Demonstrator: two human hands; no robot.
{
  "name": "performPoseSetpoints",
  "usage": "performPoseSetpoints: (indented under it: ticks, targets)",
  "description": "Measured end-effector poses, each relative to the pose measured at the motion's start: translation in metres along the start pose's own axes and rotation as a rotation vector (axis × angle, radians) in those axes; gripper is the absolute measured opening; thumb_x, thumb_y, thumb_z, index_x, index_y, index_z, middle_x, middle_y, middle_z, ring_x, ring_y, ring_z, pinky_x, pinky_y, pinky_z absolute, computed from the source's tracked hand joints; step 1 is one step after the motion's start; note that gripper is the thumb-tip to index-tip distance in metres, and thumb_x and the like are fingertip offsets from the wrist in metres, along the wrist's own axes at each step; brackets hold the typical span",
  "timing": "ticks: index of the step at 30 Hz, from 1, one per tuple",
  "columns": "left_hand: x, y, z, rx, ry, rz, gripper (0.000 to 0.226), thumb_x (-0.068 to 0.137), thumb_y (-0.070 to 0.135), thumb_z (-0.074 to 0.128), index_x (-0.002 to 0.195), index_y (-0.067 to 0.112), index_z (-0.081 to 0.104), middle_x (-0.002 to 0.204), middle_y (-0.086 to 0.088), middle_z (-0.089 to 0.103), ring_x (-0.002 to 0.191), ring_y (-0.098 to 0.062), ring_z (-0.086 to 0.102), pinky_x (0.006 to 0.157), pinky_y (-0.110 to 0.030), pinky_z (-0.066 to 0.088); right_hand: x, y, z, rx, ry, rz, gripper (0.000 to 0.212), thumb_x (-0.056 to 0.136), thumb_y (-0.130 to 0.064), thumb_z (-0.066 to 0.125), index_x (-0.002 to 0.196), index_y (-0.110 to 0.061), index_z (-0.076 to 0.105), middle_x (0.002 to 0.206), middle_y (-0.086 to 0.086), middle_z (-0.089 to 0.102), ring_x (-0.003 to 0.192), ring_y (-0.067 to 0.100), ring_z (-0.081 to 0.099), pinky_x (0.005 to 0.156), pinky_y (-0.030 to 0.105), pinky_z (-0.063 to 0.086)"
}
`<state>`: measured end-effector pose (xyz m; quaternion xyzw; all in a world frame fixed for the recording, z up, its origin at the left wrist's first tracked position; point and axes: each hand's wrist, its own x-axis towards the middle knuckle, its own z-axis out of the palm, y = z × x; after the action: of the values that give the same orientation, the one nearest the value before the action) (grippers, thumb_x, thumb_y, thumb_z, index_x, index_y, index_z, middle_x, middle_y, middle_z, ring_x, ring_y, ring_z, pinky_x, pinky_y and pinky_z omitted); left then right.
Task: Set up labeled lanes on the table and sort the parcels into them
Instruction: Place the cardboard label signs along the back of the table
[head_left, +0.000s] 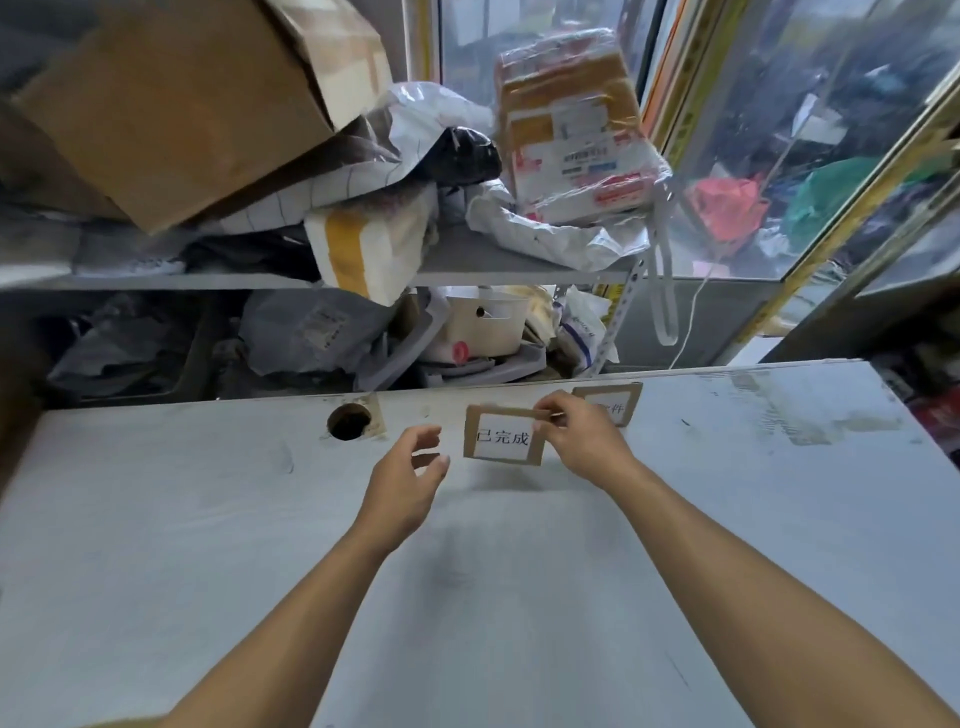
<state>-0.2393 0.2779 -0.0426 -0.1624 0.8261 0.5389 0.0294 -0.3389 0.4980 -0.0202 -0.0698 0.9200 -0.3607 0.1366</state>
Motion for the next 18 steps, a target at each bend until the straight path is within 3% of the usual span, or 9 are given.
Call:
performPoseSetpoints:
  ticks: [3, 7, 12, 15, 18]
  targets:
    - [0.009, -0.006, 0.003, 0.000, 0.013, -0.043, 0.033, 0.098, 0.024, 0.059, 0.130, 0.029, 0.053, 0.120, 0.016, 0.058, 0.097, 0.012, 0.054, 0.070, -0.008, 0.042, 0.026, 0.002, 0.001, -0.058, -0.020, -0.011, 0.009, 0.095, -0.026, 0.062, 0.097, -0.034, 0.060, 0.098, -0.012, 0.066, 0.095, 0.014, 0.062, 0.071, 0.030, 0.046]
    - [0.021, -0.012, 0.005, -0.004, 0.020, -0.082, 0.033, 0.098, 0.023, 0.058, 0.131, 0.027, 0.054, 0.118, 0.016, 0.059, 0.097, 0.009, 0.055, 0.071, -0.007, 0.041, 0.056, -0.003, 0.005, -0.129, -0.060, -0.060, 0.014, 0.097, -0.025, 0.059, 0.111, -0.023, 0.063, 0.109, -0.004, 0.066, 0.098, 0.017, 0.061, 0.080, 0.035, 0.052]
    - [0.036, -0.014, 0.013, 0.004, 0.008, -0.102, 0.033, 0.099, 0.026, 0.057, 0.131, 0.028, 0.054, 0.119, 0.017, 0.058, 0.104, -0.001, 0.056, 0.072, -0.009, 0.041, 0.082, -0.002, 0.003, -0.241, -0.104, -0.126, 0.016, 0.098, -0.017, 0.054, 0.111, -0.016, 0.064, 0.105, 0.001, 0.067, 0.099, 0.023, 0.062, 0.070, 0.030, 0.044]
    - [0.040, -0.018, 0.018, -0.012, 0.000, -0.111, 0.032, 0.099, 0.027, 0.057, 0.131, 0.027, 0.054, 0.121, 0.014, 0.059, 0.106, -0.002, 0.057, 0.072, -0.009, 0.042, 0.092, -0.002, 0.001, -0.280, -0.117, -0.118, 0.021, 0.097, -0.016, 0.053, 0.116, -0.013, 0.062, 0.117, 0.008, 0.068, 0.104, 0.027, 0.063, 0.076, 0.033, 0.050]
    - [0.043, -0.020, 0.023, -0.010, -0.010, -0.121, 0.032, 0.099, 0.028, 0.057, 0.131, 0.028, 0.054, 0.121, 0.015, 0.059, 0.104, -0.001, 0.056, 0.067, -0.005, 0.041, 0.098, 0.001, 0.004, -0.291, -0.131, -0.116, 0.018, 0.096, -0.016, 0.054, 0.112, -0.013, 0.061, 0.115, 0.009, 0.068, 0.103, 0.027, 0.063, 0.084, 0.038, 0.053]
